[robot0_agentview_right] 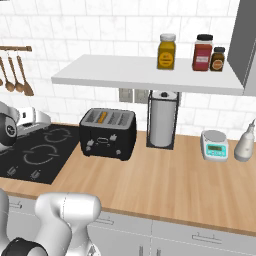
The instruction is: Start the toaster. Once the lever pops up, take the bread to the plate on the dining counter.
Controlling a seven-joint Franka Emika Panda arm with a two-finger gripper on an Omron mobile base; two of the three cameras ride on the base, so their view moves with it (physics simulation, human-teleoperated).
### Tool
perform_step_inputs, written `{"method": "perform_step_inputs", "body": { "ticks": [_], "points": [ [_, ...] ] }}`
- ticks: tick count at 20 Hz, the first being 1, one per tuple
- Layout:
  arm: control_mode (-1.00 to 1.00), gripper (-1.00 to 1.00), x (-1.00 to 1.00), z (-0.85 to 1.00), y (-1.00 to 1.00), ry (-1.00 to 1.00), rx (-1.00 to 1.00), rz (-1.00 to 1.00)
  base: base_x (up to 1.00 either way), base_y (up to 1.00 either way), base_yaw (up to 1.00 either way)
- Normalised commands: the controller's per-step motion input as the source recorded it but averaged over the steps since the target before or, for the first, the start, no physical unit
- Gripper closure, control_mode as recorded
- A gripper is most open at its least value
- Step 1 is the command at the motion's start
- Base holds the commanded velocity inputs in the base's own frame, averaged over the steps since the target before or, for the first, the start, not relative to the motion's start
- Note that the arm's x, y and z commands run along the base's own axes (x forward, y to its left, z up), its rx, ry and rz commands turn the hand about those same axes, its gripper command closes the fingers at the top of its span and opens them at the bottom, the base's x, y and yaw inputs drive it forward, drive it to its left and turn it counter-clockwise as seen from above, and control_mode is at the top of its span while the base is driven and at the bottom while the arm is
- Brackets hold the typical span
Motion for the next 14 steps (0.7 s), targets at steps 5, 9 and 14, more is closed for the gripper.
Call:
{"method": "perform_step_inputs", "body": {
  "ticks": [5,9,14],
  "points": [
    [-1.00,-1.00,0.00,0.00,0.00,0.00,0.00,0.00,0.00,0.00,0.00],
    [-1.00,-1.00,0.00,0.00,0.00,0.00,0.00,0.00,0.00,0.00,0.00],
    [-1.00,-1.00,0.00,0.00,0.00,0.00,0.00,0.00,0.00,0.00,0.00]
  ]
}}
